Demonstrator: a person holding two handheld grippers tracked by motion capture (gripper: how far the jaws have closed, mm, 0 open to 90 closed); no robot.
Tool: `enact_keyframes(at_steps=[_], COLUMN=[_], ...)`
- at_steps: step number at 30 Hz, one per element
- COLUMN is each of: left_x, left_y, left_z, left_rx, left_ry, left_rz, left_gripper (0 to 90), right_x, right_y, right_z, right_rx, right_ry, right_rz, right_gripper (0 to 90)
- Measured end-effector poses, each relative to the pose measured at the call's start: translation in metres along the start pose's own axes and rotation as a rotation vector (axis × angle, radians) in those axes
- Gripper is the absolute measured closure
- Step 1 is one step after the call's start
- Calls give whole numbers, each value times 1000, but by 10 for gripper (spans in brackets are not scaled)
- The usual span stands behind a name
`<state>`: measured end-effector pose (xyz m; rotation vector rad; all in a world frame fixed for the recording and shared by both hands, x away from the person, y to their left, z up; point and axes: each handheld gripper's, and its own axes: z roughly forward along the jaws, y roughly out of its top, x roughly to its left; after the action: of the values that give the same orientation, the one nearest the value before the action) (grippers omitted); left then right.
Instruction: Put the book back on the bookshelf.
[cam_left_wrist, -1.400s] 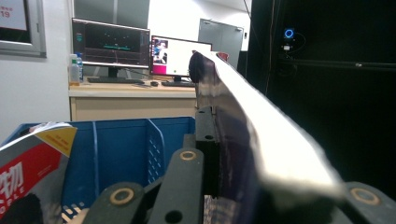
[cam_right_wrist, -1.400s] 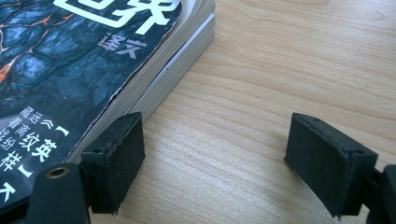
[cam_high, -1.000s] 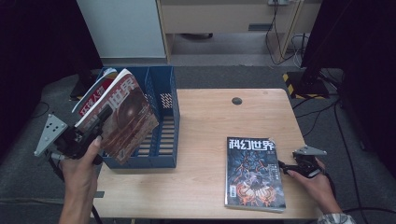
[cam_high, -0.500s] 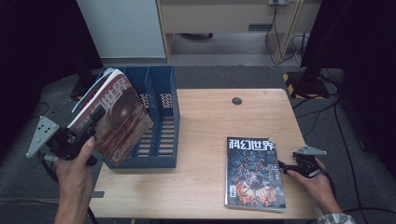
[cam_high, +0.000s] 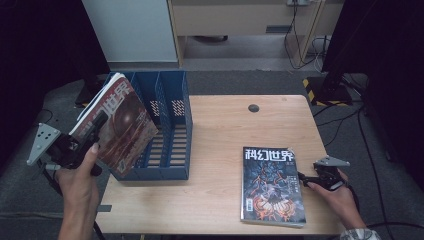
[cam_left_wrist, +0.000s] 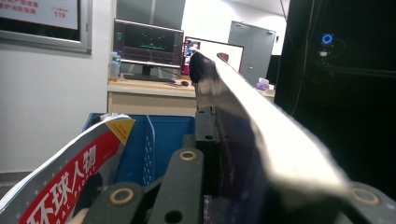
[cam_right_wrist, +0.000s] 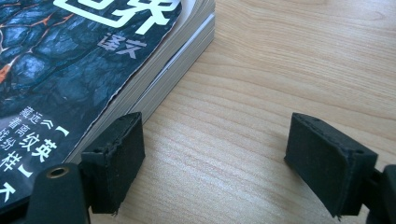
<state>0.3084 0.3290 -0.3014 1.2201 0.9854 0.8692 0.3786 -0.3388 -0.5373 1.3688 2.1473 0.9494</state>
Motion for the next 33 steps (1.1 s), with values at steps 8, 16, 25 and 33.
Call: enact_keyframes(at_steps=[8, 16, 25, 33], left_x=[-5, -3, -4, -5], left_y=[5, 1, 2, -1], left_z=[19, 36, 54, 65], left_rx=[13, 33, 27, 34], left_ry=[51, 69, 84, 90], left_rz=[3, 1, -3, -6], left_gripper=[839, 839, 839, 840], right_x=[0, 0, 0, 0], right_y=[0, 0, 0, 0], right_z=[0, 0, 0, 0], right_rx=[0, 0, 0, 0], right_ry=[1, 2, 2, 1], right_rz=[0, -1, -1, -1], right_gripper=[197, 197, 197, 197])
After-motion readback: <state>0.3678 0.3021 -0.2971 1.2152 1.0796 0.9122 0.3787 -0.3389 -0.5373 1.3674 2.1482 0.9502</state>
